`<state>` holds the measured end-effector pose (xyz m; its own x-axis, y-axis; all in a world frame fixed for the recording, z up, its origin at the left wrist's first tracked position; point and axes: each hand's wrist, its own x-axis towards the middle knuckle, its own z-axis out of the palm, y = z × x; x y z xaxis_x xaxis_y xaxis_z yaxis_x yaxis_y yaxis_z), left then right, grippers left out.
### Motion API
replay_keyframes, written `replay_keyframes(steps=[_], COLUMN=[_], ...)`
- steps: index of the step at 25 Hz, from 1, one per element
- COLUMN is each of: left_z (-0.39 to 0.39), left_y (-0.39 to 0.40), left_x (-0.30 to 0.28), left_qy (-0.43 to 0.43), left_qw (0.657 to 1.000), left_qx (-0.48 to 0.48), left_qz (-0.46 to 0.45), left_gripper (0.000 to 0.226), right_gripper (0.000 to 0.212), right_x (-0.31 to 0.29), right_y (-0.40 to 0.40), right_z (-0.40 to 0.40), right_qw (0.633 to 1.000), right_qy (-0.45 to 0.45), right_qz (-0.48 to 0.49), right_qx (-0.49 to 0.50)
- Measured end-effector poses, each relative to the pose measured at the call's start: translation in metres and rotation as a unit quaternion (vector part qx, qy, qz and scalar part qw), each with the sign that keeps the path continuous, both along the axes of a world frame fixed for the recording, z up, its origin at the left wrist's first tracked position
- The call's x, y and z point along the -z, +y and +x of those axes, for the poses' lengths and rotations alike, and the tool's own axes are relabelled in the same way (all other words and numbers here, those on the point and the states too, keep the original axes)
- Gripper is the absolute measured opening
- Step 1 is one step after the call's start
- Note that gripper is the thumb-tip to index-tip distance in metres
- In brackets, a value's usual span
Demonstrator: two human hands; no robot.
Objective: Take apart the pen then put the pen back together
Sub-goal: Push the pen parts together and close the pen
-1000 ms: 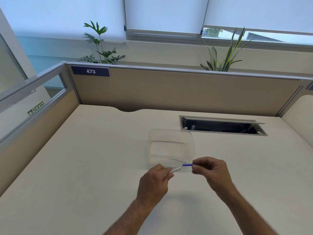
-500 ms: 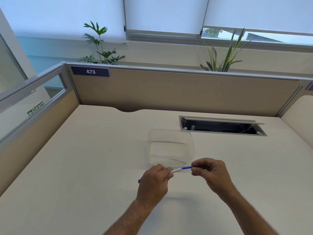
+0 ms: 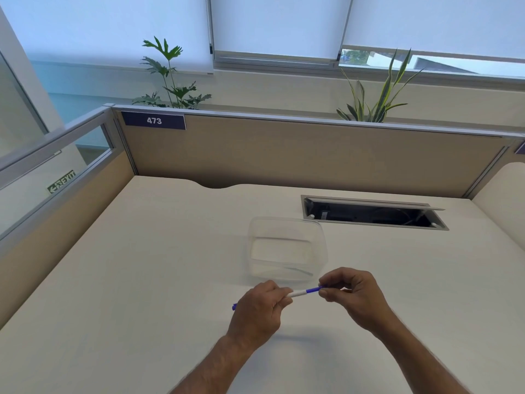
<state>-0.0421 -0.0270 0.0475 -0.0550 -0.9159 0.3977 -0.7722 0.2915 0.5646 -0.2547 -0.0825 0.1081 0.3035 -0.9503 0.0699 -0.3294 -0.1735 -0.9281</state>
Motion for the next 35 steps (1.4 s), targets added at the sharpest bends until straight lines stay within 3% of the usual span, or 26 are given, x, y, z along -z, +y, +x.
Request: replay_keyframes(steps=[22, 26, 31, 35], left_z=[0.0, 0.002, 0.003, 0.002], left_y=[-0.003, -0.002, -0.002, -0.002], left_x=[-0.016, -0.015, -0.018, -0.023], left_qy=[-0.027, -0.03, 0.041, 0.038], left_qw=[0.988, 0.984, 0.966, 0.961], left_qx=[0.077, 0.088, 0.115, 0.115], left_qz=[0.134, 0.154, 0.228, 0.247], left_gripper=[0.034, 0.033, 0.027, 0.028], right_gripper=[0.022, 0.022, 0.023, 0.01], right_x=[0.011, 0.014, 0.023, 0.027], right_y=[0.0, 0.002, 0.0, -0.002], right_z=[0.003, 0.0, -0.003, -0.007], right_qw=[0.999, 0.993, 0.977, 0.965], right_qy=[0.009, 0.086, 0.141, 0.173], right_qz=[-0.031, -0.049, -0.128, -0.156], right_qx=[-0.041, -0.061, -0.096, -0.122])
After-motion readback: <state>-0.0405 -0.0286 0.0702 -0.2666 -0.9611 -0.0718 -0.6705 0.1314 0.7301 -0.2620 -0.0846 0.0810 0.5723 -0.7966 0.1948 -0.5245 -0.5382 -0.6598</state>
